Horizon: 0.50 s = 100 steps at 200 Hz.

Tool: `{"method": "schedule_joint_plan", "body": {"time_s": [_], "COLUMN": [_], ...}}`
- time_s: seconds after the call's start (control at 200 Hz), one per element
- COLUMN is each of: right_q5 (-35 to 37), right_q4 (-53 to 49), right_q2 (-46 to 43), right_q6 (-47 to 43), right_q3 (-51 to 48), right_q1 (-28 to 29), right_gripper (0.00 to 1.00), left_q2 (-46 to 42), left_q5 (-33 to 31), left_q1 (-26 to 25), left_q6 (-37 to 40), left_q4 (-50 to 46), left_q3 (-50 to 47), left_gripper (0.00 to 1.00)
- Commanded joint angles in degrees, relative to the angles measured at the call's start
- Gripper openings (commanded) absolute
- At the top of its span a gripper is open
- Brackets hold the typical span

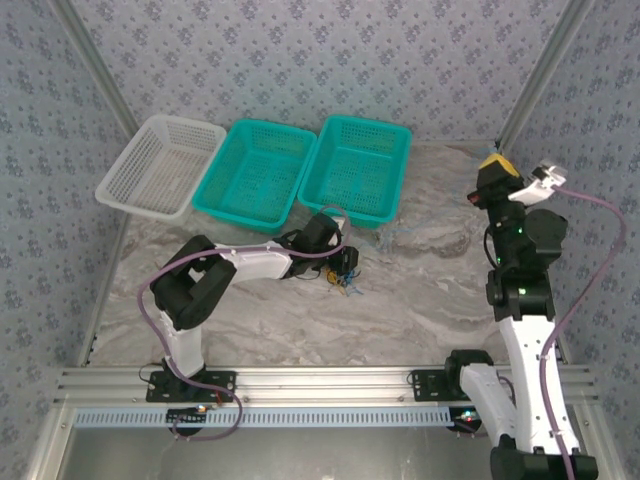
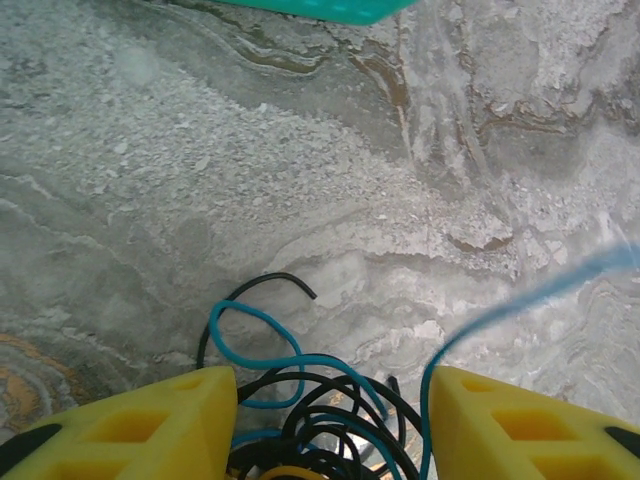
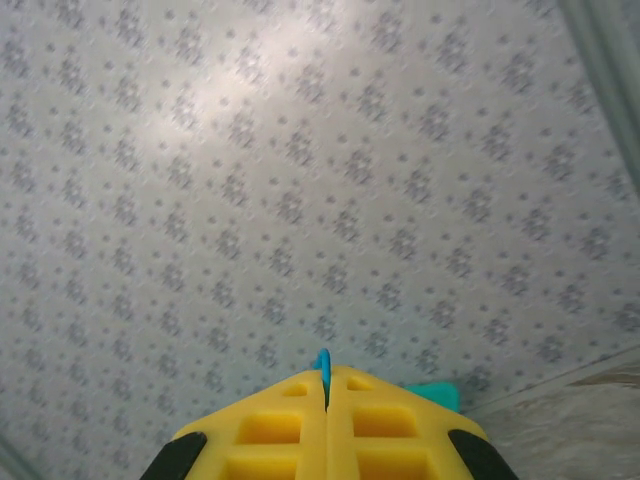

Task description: Untangle the cables

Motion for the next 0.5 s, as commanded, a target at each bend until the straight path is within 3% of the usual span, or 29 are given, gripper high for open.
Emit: {"method": "schedule_joint_plan", "body": {"time_s": [0.0,0.265,0.495], "right_q5": [2.0,2.7,-12.3], "right_q4": [-4.1,-9.4,-14.1], "right_q2": [-1.0,-1.4,5.0], "right_q6": [1.4,1.7,-2.8], "right_q3": [2.3,3.7,10.1], "right_q1": [-2.7,-9.0,-10.1], "right_gripper": [0.00,0.00,0.00], "left_q2": [-0.4,-3.0,-7.3], "left_q5": [-2.5,-5.4,-4.7], "left_q1": [-0.3,-0.3,-0.3], "left_q6": [-0.8,-1.8,-1.2], "left_q4": [-1.4,-0.9,2.9], "left_q3": [0.2,-1.9,-4.4], "left_gripper": [0.54,0.58,0.70]}}
